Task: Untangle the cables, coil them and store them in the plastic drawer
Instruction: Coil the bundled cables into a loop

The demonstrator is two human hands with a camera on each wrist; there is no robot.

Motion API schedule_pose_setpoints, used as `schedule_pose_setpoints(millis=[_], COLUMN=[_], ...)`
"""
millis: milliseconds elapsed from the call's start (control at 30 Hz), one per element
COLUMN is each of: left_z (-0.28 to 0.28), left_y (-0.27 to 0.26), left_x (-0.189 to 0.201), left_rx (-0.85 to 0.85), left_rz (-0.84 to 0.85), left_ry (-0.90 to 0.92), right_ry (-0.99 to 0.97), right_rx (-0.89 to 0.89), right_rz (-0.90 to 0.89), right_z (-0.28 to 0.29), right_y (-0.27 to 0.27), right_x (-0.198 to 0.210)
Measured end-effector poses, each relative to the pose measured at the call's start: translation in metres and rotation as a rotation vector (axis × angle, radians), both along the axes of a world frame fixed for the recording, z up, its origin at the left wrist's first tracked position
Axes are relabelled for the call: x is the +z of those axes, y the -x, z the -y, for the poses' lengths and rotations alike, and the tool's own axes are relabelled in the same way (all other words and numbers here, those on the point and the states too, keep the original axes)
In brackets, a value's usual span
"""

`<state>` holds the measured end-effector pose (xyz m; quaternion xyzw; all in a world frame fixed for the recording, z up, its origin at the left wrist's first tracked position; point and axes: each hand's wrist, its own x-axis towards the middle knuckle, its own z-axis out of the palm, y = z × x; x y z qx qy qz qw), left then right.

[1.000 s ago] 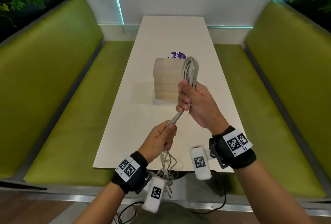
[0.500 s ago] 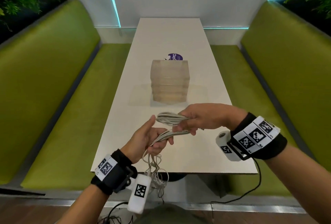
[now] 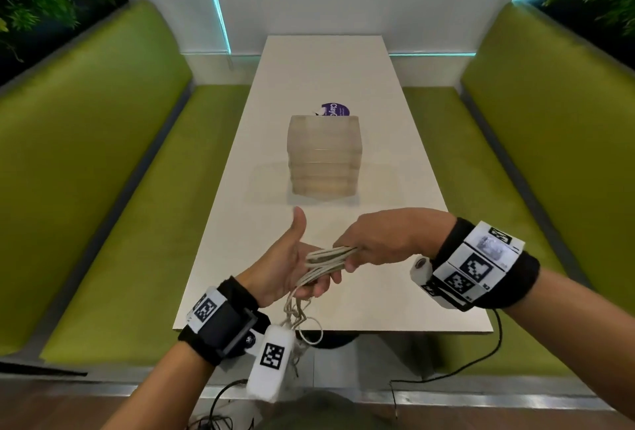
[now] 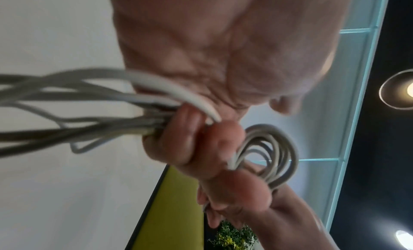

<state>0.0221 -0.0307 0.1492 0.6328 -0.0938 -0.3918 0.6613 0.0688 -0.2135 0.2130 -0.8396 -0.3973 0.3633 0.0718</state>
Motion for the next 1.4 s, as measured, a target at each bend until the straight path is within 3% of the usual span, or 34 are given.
schedule_pose_setpoints(millis=[133,333,500,600,633,733,867,1400], left_z=[0.004,-0.001,-0.004,-0.002,-0.002,-0.005,-0.007,-0.007], left_y=[0.004,0.007,0.005,0.007,0.007,0.003,0.003,-0.006], left_x=[0.004,0.003,0.000,-0.003,-0.003,-0.003,-0.003,-0.004], left_rx=[-0.085,-0.056,-0.055,-0.064,-0.056,-0.036,-0.062,-0.097], left_rz=[0.169,0.133,0.146,0.152,0.159,0.187,0.197,0.251], left_ry=[-0.249,-0.209,-0.210,-0.208,-0.204,-0.188,-0.168,-0.238], right_ry=[0.134,-0.056,-0.080,-0.074,-0.107,-0.248,-0.296,-0.241], right_rx=[0.037,-0.058,-0.030,0.129,0.122,-0.116,-0.187,-0.260], right_rz=[0.004,-0.174,0.161,0.371,0.304,-0.151,-0.437,-0.276], right_z=[-0.009,-0.005,-0.010,-0.008,-0.007,-0.002,0.002,0.001], right_y=[0.003,0.007,0.010,0.010,0.009,0.005,0.005,0.005], right_x=[-0.006,-0.009,-0.021,-0.028,-0.030,-0.027,-0.026,-0.036])
